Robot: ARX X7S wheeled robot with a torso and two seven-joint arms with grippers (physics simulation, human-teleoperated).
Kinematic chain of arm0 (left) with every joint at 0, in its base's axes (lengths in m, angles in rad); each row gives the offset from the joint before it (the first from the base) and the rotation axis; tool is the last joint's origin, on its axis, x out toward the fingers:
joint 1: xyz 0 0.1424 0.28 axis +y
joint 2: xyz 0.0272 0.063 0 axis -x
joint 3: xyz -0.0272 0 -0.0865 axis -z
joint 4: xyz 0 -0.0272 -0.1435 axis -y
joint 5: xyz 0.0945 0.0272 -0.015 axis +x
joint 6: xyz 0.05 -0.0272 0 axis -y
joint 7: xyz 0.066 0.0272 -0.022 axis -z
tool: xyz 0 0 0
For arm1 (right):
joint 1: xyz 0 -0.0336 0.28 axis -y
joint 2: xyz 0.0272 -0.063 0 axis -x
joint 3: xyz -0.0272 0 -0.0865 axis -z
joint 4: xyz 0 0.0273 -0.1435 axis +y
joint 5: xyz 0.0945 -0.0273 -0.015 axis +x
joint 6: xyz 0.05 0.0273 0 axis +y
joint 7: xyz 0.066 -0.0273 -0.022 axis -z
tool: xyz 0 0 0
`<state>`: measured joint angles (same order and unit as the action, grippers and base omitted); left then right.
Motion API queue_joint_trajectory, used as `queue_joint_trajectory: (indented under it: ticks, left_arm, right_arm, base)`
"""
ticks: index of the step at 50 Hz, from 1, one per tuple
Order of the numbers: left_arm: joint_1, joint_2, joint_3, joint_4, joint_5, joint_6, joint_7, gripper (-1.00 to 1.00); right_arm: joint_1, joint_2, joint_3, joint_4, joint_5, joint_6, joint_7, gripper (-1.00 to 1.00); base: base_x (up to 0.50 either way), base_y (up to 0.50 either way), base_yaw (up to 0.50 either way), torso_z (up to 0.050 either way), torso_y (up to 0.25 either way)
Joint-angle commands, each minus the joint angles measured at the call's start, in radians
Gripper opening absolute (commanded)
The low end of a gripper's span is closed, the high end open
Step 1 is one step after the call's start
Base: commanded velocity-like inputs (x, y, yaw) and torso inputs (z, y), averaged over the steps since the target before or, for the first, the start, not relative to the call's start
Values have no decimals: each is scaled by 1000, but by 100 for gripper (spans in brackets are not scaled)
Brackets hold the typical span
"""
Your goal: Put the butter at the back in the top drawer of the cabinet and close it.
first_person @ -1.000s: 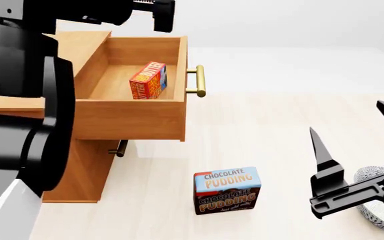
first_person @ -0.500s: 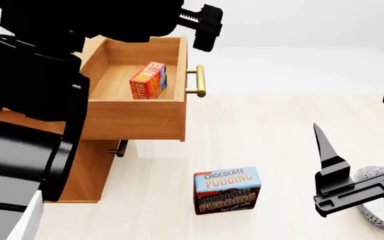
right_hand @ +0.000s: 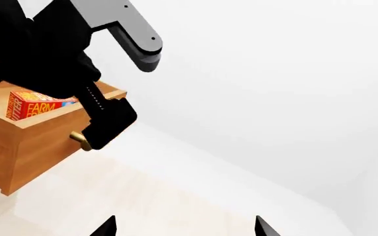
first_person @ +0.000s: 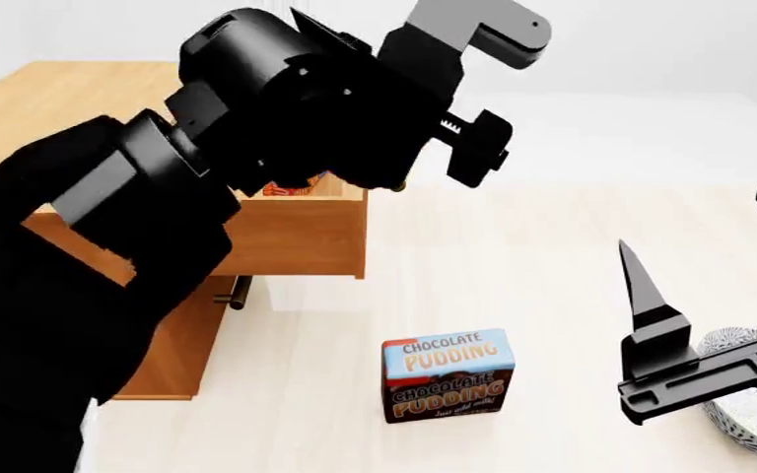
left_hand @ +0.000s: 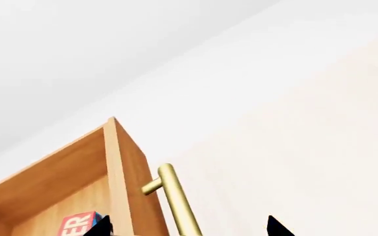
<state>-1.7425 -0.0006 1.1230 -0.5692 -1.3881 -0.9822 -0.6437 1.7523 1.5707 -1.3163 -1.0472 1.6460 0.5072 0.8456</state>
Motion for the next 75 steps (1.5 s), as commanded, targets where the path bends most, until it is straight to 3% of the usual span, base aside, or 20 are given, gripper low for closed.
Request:
queue_joint_trajectory:
  ticks: [1, 8, 33, 48, 75]
  left_arm:
    - [-47, 0, 378, 4, -218, 251, -74, 100]
    - [-52, 0, 447, 30, -239, 289, -77, 100]
    - [-2, 1, 451, 62, -195, 233, 13, 100]
    - [53, 1, 454, -48, -260, 59, -72, 100]
    - [114, 1, 452, -166, -218, -16, -73, 100]
  right_arm:
    - [-8, 0, 2, 0, -5, -4, 0, 100]
    - [2, 0, 18, 0, 17, 9, 2, 100]
    - [2, 0, 41, 0, 40, 23, 14, 100]
    - [-6, 0, 46, 0, 37, 22, 14, 100]
    - [44, 0, 121, 0, 142, 81, 26, 100]
  base:
    - [0, 0, 0, 0, 0]
    - [0, 0, 0, 0, 0]
    - [0, 0, 0, 0, 0]
    - [0, 0, 0, 0, 0]
    - [0, 0, 0, 0, 0]
